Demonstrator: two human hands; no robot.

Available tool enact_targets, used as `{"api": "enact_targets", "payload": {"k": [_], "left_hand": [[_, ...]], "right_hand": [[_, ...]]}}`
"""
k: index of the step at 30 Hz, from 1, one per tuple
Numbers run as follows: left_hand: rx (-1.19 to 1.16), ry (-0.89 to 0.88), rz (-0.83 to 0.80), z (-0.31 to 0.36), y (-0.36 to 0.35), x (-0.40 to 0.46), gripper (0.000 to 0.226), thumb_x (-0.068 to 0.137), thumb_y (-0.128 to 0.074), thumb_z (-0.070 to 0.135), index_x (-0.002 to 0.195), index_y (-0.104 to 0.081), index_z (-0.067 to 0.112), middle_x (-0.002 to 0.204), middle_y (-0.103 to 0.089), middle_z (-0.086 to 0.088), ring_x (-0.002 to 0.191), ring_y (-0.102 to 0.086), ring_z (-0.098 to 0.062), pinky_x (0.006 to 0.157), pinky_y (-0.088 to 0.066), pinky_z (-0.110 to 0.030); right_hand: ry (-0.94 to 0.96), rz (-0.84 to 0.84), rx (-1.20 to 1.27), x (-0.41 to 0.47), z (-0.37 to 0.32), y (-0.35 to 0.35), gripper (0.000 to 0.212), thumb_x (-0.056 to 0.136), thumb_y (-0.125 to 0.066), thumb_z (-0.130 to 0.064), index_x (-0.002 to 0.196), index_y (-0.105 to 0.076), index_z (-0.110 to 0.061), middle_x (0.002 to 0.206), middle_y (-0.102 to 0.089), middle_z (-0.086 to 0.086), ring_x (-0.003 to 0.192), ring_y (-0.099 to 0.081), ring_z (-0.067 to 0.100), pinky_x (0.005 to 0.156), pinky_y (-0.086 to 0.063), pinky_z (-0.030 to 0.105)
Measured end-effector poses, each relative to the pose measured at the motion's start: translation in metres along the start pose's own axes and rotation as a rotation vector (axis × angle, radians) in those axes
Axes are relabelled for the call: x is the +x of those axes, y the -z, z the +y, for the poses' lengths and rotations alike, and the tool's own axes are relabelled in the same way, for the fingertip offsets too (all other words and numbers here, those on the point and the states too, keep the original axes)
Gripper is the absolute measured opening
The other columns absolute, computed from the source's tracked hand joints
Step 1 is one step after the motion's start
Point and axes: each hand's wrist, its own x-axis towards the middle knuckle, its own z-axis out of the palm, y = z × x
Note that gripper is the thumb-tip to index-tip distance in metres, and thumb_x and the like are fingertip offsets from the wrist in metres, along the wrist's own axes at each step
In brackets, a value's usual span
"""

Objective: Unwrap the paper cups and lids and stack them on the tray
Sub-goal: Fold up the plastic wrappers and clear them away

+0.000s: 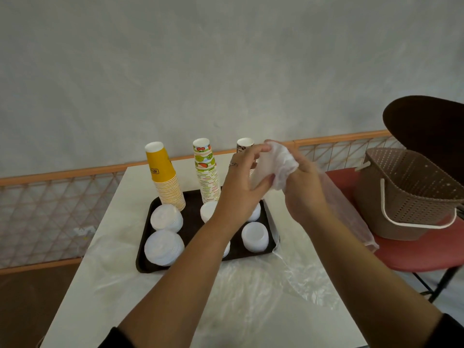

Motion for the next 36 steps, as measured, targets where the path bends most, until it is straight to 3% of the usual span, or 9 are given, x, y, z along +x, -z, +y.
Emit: {"api": "enact_targets", "payload": {"k": [4,11,13,16,22,27,30,34,36], "left_hand": [[-0.099,0.103,0.068,-0.003,0.001,-0.002,0.054,0.084,-0.068,0.017,0.135,-0.049,0.018,0.130,-0.057,0.002,0.114,-0.054,-0.006,0.096,-0.044,-0.021],[-0.302,0.274,0.100,-0.010,0.006,-0.006,0.018,0.084,-0.070,0.016,0.102,-0.068,0.013,0.092,-0.071,-0.004,0.087,-0.066,-0.019,0.078,-0.054,-0.032],[-0.216,0.287,0.188,-0.018,0.004,-0.007,0.005,0.084,-0.069,0.017,0.088,-0.066,0.019,0.078,-0.067,0.002,0.073,-0.061,-0.015,0.068,-0.049,-0.024],[0.085,0.212,0.337,-0.033,0.004,-0.004,0.014,0.085,-0.068,0.017,0.078,-0.056,0.016,0.067,-0.053,0.004,0.063,-0.047,-0.010,0.057,-0.037,-0.012],[0.192,0.073,-0.043,-0.029,-0.021,-0.013,0.017,0.082,-0.070,0.018,0.083,-0.057,0.008,0.072,-0.053,0.001,0.066,-0.047,-0.009,0.057,-0.037,-0.016],[-0.336,0.235,-0.437,-0.032,-0.028,-0.022,0.012,0.093,-0.057,0.014,0.098,-0.068,0.016,0.082,-0.070,0.001,0.081,-0.063,-0.008,0.073,-0.052,-0.023],[-0.493,0.308,-0.444,-0.034,-0.045,-0.028,0.016,0.092,-0.057,0.007,0.098,-0.068,0.016,0.081,-0.071,0.006,0.082,-0.065,-0.005,0.075,-0.052,-0.021],[-0.478,0.339,-0.358,-0.028,-0.078,-0.043,0.013,0.079,-0.070,0.028,0.091,-0.069,0.034,0.110,-0.062,-0.013,0.107,-0.061,-0.024,0.097,-0.048,-0.048],[-0.481,0.343,-0.399,-0.020,-0.095,-0.049,0.015,0.084,-0.068,0.018,0.094,-0.063,0.028,0.105,-0.064,-0.009,0.100,-0.061,-0.020,0.092,-0.052,-0.045]], "right_hand": [[-0.087,-0.032,0.017,0.001,0.006,0.005,0.030,0.093,-0.036,0.008,0.090,-0.061,-0.009,0.074,-0.067,0.002,0.064,-0.066,0.006,0.059,-0.053,0.017],[-0.220,-0.070,0.189,-0.003,0.009,0.019,0.035,0.087,-0.053,-0.008,0.121,-0.052,0.002,0.104,-0.064,0.014,0.096,-0.062,0.023,0.084,-0.052,0.033],[-0.096,0.162,0.046,-0.009,0.017,0.021,0.027,0.086,-0.056,-0.017,0.113,-0.053,-0.015,0.101,-0.064,0.000,0.096,-0.059,0.017,0.086,-0.048,0.035],[0.352,0.467,-0.542,-0.030,0.025,0.019,0.035,0.082,-0.062,-0.023,0.111,-0.048,-0.036,0.118,-0.051,-0.005,0.098,-0.053,0.006,0.084,-0.047,0.024],[0.154,0.228,-0.658,-0.051,0.056,0.019,0.043,0.097,-0.049,-0.020,0.139,-0.042,-0.029,0.131,-0.050,-0.013,0.112,-0.050,-0.002,0.093,-0.041,0.012],[-0.015,0.309,-0.344,-0.067,0.057,0.046,0.034,0.099,-0.045,-0.022,0.133,-0.051,-0.021,0.129,-0.060,0.004,0.119,-0.057,0.014,0.103,-0.045,0.038],[-0.044,0.305,-0.219,-0.083,0.053,0.060,0.035,0.099,-0.045,-0.015,0.132,-0.052,-0.007,0.120,-0.065,0.010,0.113,-0.062,0.023,0.099,-0.048,0.041],[-0.040,0.338,-0.149,-0.104,0.043,0.080,0.028,0.092,-0.052,-0.014,0.119,-0.060,-0.011,0.102,-0.072,0.005,0.100,-0.066,0.023,0.093,-0.051,0.039],[-0.032,0.387,-0.148,-0.117,0.036,0.097,0.029,0.083,-0.061,-0.022,0.110,-0.062,-0.012,0.092,-0.072,0.006,0.090,-0.065,0.025,0.086,-0.052,0.042]]}}
